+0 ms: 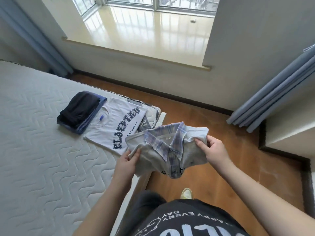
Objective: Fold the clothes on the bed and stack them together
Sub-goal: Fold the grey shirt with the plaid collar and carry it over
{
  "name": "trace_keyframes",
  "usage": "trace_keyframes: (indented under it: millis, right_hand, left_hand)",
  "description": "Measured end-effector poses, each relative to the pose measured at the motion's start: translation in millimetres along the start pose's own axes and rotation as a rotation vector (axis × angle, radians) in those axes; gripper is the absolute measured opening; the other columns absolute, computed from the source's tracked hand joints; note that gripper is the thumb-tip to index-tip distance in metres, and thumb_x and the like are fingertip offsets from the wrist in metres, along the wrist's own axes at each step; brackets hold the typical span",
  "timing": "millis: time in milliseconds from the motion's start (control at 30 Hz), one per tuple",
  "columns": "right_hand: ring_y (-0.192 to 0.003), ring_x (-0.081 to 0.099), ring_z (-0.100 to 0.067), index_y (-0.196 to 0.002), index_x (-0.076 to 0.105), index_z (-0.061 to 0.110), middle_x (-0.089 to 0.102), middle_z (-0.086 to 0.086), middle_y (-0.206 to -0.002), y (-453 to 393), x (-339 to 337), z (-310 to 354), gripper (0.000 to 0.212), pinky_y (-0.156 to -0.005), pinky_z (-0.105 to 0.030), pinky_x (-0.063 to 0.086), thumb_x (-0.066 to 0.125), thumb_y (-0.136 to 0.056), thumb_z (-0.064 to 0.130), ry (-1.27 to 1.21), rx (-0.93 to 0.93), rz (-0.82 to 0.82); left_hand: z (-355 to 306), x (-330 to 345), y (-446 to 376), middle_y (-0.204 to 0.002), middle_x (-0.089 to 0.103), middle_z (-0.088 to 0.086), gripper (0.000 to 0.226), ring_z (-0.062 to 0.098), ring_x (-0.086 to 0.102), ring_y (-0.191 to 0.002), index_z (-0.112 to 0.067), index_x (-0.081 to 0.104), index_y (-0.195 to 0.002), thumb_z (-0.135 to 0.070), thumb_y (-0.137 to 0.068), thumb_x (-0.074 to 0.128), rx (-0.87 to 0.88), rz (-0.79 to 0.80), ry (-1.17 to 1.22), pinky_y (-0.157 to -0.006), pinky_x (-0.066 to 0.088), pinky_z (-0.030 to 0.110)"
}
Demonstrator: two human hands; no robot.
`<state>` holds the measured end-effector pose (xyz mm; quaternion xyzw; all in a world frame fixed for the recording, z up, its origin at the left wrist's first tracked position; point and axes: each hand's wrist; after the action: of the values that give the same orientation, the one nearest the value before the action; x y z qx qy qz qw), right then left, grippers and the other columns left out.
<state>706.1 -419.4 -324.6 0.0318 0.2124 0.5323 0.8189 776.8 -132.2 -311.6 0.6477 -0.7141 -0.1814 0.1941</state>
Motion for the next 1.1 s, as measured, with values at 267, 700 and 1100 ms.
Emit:
trace_keyframes:
  millis: [267,700,1100]
  right_hand:
    - [-0.092,0.067,-0.005,-0.096,0.07,0.039,0.072,0.022,-0.094,-92,50,37,0.007,-0.075,-0.031,0.056,0.064,-0.092,0.036,0.062,-0.069,0.16]
    - [-0.095,0.068,-0.02,-0.1,0.072,0.027,0.075,0.008,-0.093,-196,144,102,0.012,-0.088,-0.049,0.054,0.063,-0.093,0.032,0.277,-0.113,0.414]
    - [-0.089,0.069,-0.024,-0.098,0.071,0.017,0.074,-0.006,-0.093,-306,215,118,0.016,-0.085,-0.048,0.053,0.065,-0.092,0.03,0.435,-0.092,0.74]
  left_hand:
    - [-9,-27,-51,-0.08,0.072,0.004,0.013,0.015,0.061,-0.074,-0.011,0.069,-0.091,-0.024,-0.093,0.067,-0.007,-0.237,0.088,-0.067,0.044,0.027]
    - [-9,-86,-113,-0.094,0.075,0.013,0.042,0.032,0.07,-0.09,-0.018,0.069,-0.097,-0.055,-0.077,0.069,-0.01,-0.273,0.054,-0.088,0.052,0.054]
    - [-8,-72,-155,-0.089,0.077,-0.005,0.007,0.021,0.073,-0.085,-0.043,0.072,-0.095,-0.039,-0.092,0.067,-0.106,-0.532,0.071,-0.082,0.057,0.044]
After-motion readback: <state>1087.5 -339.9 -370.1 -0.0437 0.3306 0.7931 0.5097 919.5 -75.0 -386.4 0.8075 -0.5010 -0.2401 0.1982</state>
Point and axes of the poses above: each hand's wrist, its own y-axis away from the middle knuckle, its own x-axis out of the palm, z = x × y
